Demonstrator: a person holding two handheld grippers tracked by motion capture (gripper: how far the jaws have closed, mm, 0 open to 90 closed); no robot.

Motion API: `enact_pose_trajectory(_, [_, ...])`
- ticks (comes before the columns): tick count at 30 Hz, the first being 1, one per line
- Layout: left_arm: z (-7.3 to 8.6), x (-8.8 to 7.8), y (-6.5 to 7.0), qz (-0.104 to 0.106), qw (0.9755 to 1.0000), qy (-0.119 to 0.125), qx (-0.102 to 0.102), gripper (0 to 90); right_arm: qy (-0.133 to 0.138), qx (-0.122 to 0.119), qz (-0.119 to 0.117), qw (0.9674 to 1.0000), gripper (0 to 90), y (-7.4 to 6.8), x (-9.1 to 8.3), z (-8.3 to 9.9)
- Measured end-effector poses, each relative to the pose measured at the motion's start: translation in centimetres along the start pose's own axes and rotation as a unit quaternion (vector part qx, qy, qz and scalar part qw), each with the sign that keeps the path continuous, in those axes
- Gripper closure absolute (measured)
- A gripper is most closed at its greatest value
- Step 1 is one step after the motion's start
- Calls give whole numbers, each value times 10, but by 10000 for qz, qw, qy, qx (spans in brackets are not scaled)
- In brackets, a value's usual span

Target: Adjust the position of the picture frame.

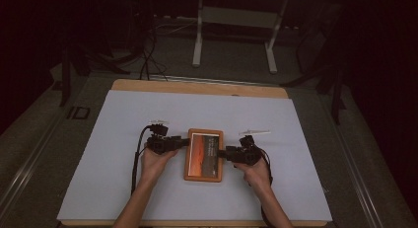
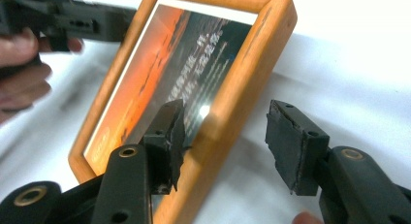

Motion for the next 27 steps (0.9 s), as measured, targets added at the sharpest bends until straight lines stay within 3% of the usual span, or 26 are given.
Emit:
enact_pose_trajectory(5, [6,-13,-1,-436,9979,86,464,495,59,-229,184,9995,417,-1,-5,5])
enact_pose_trajectory(9, [8,-22,3,-702,9933,76,911,503,217,-467,508,9974,334,0,-11,4])
enact_pose_trajectory(14, [9,-36,5,-743,9933,218,863,501,279,-643,685,9952,378,-3,-19,2])
enact_pose_trajectory(16, [9,-40,7,-788,9920,236,956,503,346,-698,652,9948,414,-4,-21,1])
enact_pose_trajectory(23, [13,-51,18,-1048,9834,357,1434,503,335,-893,711,9929,466,-5,-21,1])
enact_pose_trajectory(26, [15,-52,20,-1019,9833,361,1464,499,316,-984,679,9923,517,-8,-21,1])
enact_pose_trajectory(27, [18,-53,21,-920,9852,390,1392,499,296,-1029,662,9920,536,-9,-22,1])
Point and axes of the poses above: each handheld gripper's, and its own axes: x roughly forward along the jaws, z roughly out of its underside, y roughly to its right, the point moved 9 cm from there along x, roughly forward along the jaws, and after that the axes turned 5 degrees about x, right-handed, at the moved point
